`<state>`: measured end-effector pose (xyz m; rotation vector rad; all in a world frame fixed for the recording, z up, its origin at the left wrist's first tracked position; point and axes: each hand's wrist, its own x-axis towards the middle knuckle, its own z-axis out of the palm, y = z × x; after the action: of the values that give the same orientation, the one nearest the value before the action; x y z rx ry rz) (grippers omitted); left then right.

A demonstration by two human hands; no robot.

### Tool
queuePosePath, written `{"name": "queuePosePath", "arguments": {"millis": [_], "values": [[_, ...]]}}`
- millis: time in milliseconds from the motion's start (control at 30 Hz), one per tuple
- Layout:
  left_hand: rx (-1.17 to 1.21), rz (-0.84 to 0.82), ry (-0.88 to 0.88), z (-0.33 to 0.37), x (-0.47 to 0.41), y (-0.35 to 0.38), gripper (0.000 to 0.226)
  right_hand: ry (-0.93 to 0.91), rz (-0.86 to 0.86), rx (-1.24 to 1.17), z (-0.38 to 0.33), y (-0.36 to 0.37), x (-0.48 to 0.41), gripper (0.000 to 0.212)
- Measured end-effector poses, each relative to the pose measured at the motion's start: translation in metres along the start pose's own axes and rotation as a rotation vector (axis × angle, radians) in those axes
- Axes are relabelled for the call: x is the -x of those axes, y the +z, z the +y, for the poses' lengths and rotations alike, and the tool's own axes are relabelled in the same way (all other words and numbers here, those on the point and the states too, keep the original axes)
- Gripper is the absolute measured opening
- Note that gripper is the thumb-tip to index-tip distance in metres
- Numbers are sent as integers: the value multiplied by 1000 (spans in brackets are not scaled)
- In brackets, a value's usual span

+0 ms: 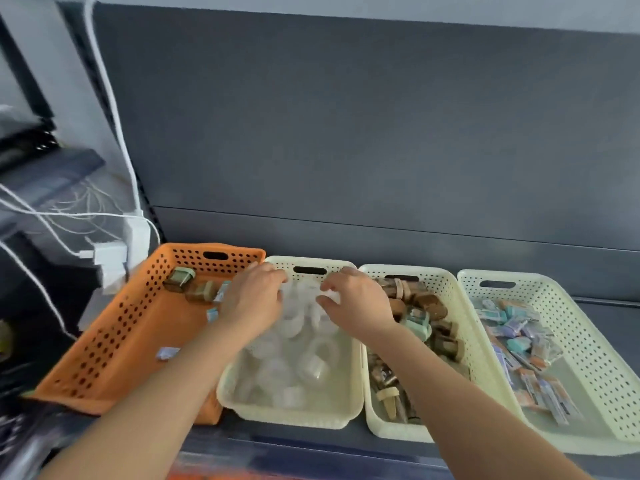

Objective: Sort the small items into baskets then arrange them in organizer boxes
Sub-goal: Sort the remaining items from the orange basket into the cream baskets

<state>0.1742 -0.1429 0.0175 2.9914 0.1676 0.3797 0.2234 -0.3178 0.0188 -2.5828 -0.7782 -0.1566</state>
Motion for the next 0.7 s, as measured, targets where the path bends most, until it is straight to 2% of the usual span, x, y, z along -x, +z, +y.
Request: {"name": "queuePosePath", "arguments": {"millis": [200, 400, 567, 700], "values": [[-166, -115, -153, -100, 16, -9, 43, -186, -87, 3, -80, 40, -40, 22], [-216, -208, -147, -169, 4, 5, 56, -288, -244, 233, -135, 86, -80, 30], [-266, -247, -51, -193, -12, 26, 58, -239, -447, 275, -157, 123, -103, 38], [-301, -242, -4, -205, -22, 38, 52, -132, -493, 199, -159, 143, -113, 51]]}}
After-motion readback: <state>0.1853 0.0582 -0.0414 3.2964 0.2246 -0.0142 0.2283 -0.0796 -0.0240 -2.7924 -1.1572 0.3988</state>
